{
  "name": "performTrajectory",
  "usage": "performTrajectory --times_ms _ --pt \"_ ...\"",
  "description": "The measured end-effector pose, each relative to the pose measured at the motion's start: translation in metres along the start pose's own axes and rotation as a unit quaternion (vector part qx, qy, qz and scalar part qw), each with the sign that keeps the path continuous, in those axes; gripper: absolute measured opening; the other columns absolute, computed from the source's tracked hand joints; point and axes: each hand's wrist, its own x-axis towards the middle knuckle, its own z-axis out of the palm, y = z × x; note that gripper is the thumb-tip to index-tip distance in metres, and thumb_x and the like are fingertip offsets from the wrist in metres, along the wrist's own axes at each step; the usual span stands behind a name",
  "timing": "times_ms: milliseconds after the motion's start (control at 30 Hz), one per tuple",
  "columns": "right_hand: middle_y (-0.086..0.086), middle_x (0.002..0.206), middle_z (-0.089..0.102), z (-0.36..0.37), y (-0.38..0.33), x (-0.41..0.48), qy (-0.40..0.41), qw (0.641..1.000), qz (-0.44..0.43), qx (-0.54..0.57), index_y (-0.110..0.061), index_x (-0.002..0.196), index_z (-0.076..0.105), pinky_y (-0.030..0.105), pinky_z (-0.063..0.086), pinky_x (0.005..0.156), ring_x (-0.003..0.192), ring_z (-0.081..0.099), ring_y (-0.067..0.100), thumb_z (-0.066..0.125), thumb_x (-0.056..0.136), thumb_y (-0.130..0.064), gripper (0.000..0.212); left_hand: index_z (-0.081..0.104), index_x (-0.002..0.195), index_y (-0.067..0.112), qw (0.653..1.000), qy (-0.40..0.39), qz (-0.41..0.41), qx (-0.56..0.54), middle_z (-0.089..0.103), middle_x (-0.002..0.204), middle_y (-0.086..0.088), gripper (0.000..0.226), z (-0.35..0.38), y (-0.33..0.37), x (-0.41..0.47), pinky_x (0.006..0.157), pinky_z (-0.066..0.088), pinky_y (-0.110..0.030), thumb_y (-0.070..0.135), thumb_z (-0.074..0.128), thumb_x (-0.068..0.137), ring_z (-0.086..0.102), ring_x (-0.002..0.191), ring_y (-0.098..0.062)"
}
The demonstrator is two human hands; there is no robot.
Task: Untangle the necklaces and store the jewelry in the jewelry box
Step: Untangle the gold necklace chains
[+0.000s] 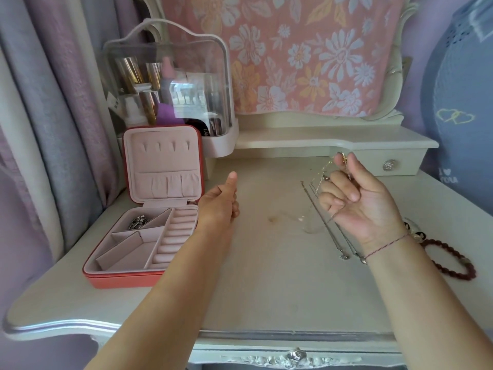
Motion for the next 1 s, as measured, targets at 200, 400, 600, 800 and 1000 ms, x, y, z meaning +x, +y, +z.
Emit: performTrajectory --times_ms 200,400,600,800,1000 --pt "-0.009 0.037 0.025 0.003 0.007 -0.001 -0.012 0.996 0.058 -0.064 -0.018 0.076 0.071 0.016 0.022 0.04 0.038 0.022 0.005 0.052 0.085 -0.031 0.025 0.041 0.065 0.017 1.0 -0.018 0.012 -0.003 0.038 0.045 0.008 0.039 0.003 -0.001 0.0 0.043 0.031 -0.019 0.031 0.062 0.094 0.034 0.039 -0.007" --pt "-0.01 0.037 0.028 0.001 0.008 -0.002 -0.071 0.992 0.075 -0.075 -0.017 0.08 0.072 0.016 0.025 0.039 0.041 0.017 0.007 0.066 0.075 -0.033 0.018 0.056 0.079 0.014 0.996 -0.079 0.033 0.028 0.043 0.056 0.005 0.026 0.007 0.0 -0.005 0.058 0.035 -0.023 0.035 0.058 0.095 0.04 0.049 -0.009" --pt "-0.01 0.039 0.029 -0.001 0.013 0.0 -0.121 0.977 0.114 -0.137 -0.013 0.097 0.072 0.017 0.027 0.041 0.04 0.024 0.004 0.07 0.077 -0.034 0.03 0.067 0.108 0.018 0.942 -0.323 0.028 0.082 0.072 0.093 0.007 0.049 0.015 -0.001 -0.022 0.084 0.049 -0.02 0.053 0.058 0.075 0.066 0.091 -0.007" --pt "-0.007 0.042 0.031 0.003 0.015 -0.001 -0.048 0.97 0.117 -0.21 -0.008 0.098 0.07 0.017 0.029 0.04 0.038 0.025 0.003 0.055 0.083 -0.025 0.027 0.062 0.084 0.013 0.924 -0.368 0.005 0.106 0.057 0.066 0.003 0.022 0.015 -0.001 -0.027 0.078 0.051 -0.028 0.034 0.065 0.078 0.056 0.057 -0.012" --pt "0.001 0.052 0.04 0.004 0.021 -0.003 -0.012 0.941 0.085 -0.328 -0.013 0.083 0.074 0.023 0.034 0.049 0.044 0.031 0.009 0.064 0.076 -0.028 0.02 0.068 0.082 0.014 0.949 -0.311 0.022 0.042 0.031 0.049 0.005 0.022 0.012 0.005 -0.025 0.058 0.044 -0.023 0.033 0.058 0.084 0.028 0.043 -0.01"
